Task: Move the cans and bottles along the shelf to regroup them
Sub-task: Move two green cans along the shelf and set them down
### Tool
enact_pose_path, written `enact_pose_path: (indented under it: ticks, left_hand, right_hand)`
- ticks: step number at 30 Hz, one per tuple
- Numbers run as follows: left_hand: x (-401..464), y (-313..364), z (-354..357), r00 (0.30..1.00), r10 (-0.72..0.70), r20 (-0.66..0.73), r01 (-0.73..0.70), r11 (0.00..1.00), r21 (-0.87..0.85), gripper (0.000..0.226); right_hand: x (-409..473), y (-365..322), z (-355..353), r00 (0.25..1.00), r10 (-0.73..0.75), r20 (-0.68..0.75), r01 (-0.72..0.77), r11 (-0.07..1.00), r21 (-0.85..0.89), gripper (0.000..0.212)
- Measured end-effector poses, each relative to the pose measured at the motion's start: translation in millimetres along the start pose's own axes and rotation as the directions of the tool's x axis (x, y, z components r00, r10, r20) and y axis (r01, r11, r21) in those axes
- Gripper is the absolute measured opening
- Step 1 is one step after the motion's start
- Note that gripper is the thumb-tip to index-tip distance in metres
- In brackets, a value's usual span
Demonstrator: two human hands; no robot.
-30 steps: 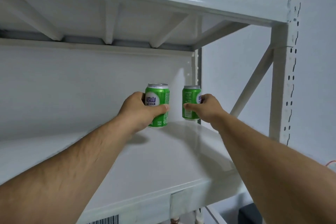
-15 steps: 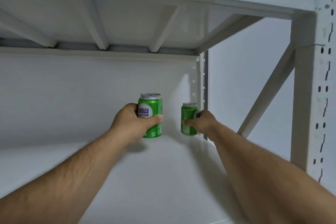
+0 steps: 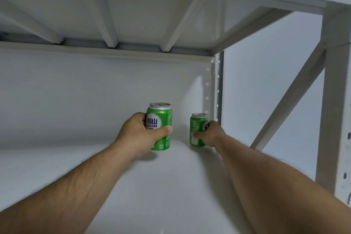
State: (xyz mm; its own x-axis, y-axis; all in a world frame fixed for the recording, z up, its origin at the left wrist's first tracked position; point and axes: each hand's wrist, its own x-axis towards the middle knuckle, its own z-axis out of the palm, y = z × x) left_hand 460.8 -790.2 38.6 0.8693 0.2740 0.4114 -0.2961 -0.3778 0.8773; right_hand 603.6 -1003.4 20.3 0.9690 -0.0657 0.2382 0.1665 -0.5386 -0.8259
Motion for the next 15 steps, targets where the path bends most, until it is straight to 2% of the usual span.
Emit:
enact_pose_path:
  ticks: [4, 10, 13, 15]
  left_hand:
    - [0, -2, -1, 1.000, -0.013, 0.000, 0.013, 1.000, -0.006, 0.045]
    - [-5, -5, 3, 0.999, -0.039, 0.027, 0.040, 0.999, -0.015, 0.043]
    - [-6, -4, 10, 0.996, -0.060, 0.059, 0.064, 0.997, -0.053, 0.042]
    - [-2, -2, 17, 0.993, -0.078, 0.085, 0.084, 0.995, -0.062, 0.044]
  right_hand:
    - [-7, -3, 2, 1.000, -0.007, -0.027, 0.006, 1.000, -0.029, 0.059]
    - [-24, -7, -12, 0.999, 0.024, 0.036, -0.022, 0.998, -0.064, 0.049]
    - [-36, -14, -29, 1.000, 0.017, 0.008, -0.016, 0.996, -0.089, 0.061]
    - [-44, -18, -40, 1.000, 0.011, 0.005, -0.010, 0.991, -0.134, 0.056]
